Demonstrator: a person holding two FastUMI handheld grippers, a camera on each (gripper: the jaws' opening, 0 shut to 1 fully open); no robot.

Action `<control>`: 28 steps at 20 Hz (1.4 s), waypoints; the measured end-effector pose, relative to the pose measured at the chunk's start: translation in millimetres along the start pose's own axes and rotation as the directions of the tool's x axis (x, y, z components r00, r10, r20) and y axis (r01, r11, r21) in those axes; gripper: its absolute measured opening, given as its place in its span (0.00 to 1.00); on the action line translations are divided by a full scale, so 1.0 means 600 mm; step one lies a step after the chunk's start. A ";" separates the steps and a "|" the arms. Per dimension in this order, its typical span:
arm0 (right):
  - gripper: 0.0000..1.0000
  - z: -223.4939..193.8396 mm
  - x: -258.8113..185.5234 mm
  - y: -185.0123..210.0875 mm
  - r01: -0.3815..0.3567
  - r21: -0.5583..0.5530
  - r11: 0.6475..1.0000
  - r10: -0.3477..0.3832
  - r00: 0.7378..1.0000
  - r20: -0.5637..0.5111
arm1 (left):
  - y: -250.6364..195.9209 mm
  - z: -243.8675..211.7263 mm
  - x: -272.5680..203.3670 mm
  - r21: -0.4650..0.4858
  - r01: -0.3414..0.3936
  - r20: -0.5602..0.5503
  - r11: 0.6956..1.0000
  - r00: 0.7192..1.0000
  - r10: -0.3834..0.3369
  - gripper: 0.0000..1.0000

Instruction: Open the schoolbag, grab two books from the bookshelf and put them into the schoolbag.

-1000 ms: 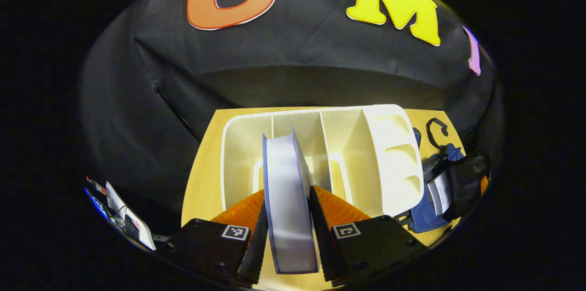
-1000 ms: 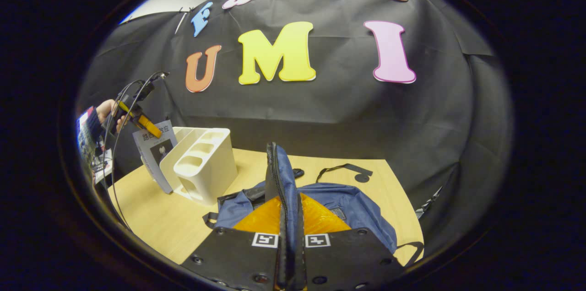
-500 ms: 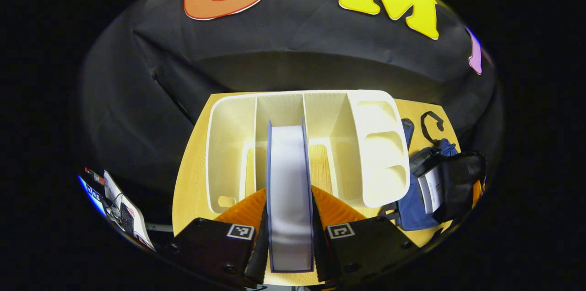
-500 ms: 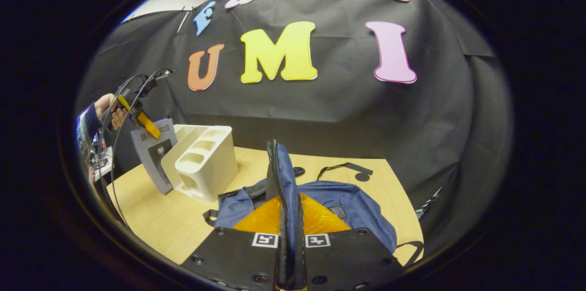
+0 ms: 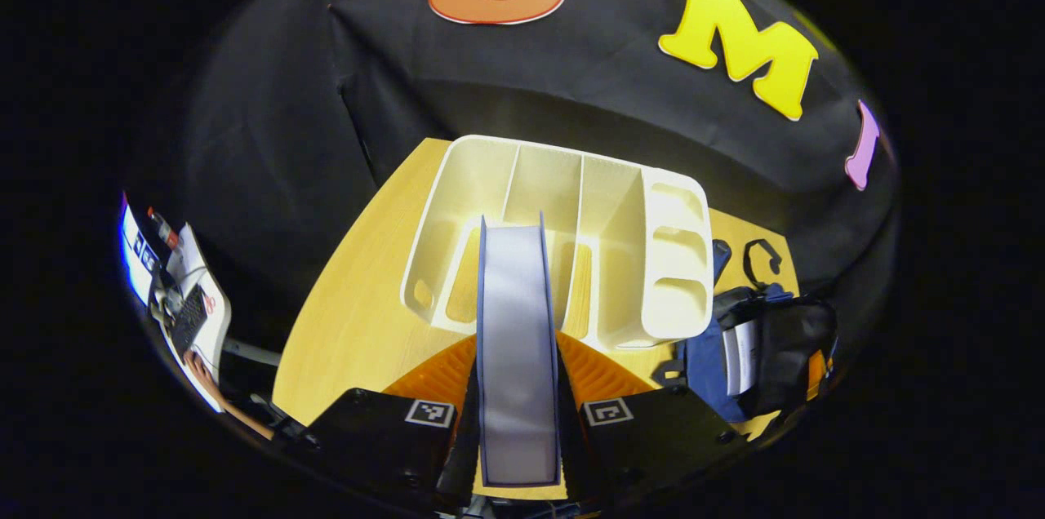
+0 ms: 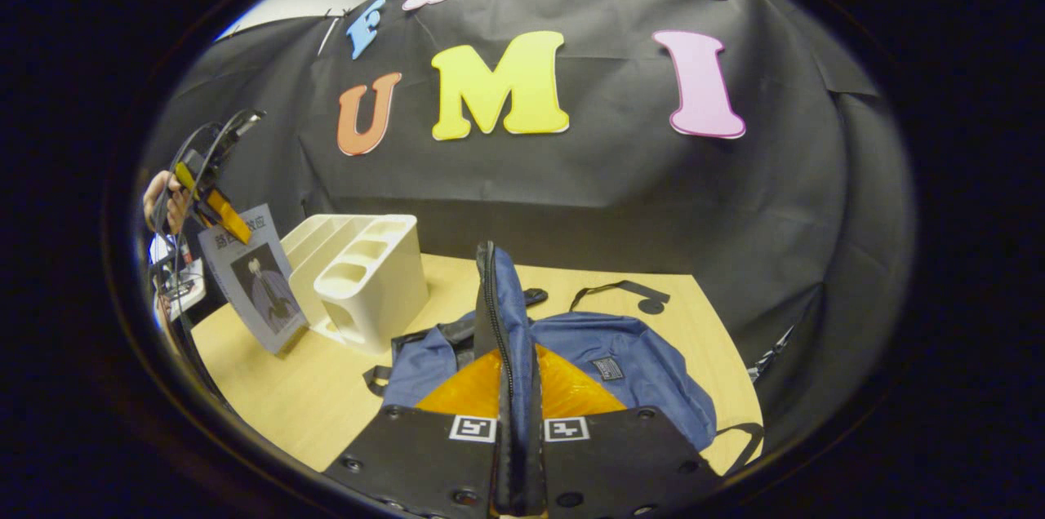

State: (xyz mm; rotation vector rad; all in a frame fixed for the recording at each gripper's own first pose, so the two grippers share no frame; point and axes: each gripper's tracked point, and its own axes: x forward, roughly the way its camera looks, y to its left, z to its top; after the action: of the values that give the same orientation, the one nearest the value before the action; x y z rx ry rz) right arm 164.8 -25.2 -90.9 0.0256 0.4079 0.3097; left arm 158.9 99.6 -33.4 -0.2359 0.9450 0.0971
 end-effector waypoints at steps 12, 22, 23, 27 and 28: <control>0.10 -0.015 0.006 0.008 0.020 0.017 1.000 -0.019 0.999 -0.040 | 0.043 -0.146 -0.065 -0.261 0.187 0.058 0.947 0.982 -0.177 0.47; 0.07 0.006 0.003 0.016 0.025 -0.004 1.000 -0.025 0.999 -0.023 | -0.086 -0.226 -0.043 -0.380 0.515 0.112 0.768 0.850 -0.515 0.43; 0.07 0.006 0.002 0.015 0.027 -0.012 1.000 -0.027 0.999 -0.025 | -0.100 -0.223 -0.041 -0.398 0.543 0.130 0.739 0.831 -0.540 0.43; 0.07 0.014 0.000 0.003 0.029 -0.024 0.999 -0.029 0.999 -0.020 | -0.164 -0.230 -0.027 -0.440 0.624 0.148 0.645 0.759 -0.634 0.43; 0.06 0.018 -0.002 -0.001 0.031 -0.030 0.999 -0.031 0.999 -0.015 | -0.176 -0.226 -0.025 -0.451 0.644 0.164 0.618 0.741 -0.651 0.43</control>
State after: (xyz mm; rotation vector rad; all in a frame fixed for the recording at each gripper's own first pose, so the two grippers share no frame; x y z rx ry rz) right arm 168.2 -25.5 -80.7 -0.0120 0.4186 0.2852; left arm 62.4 -35.2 -80.7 -1.0465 0.7843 -0.3551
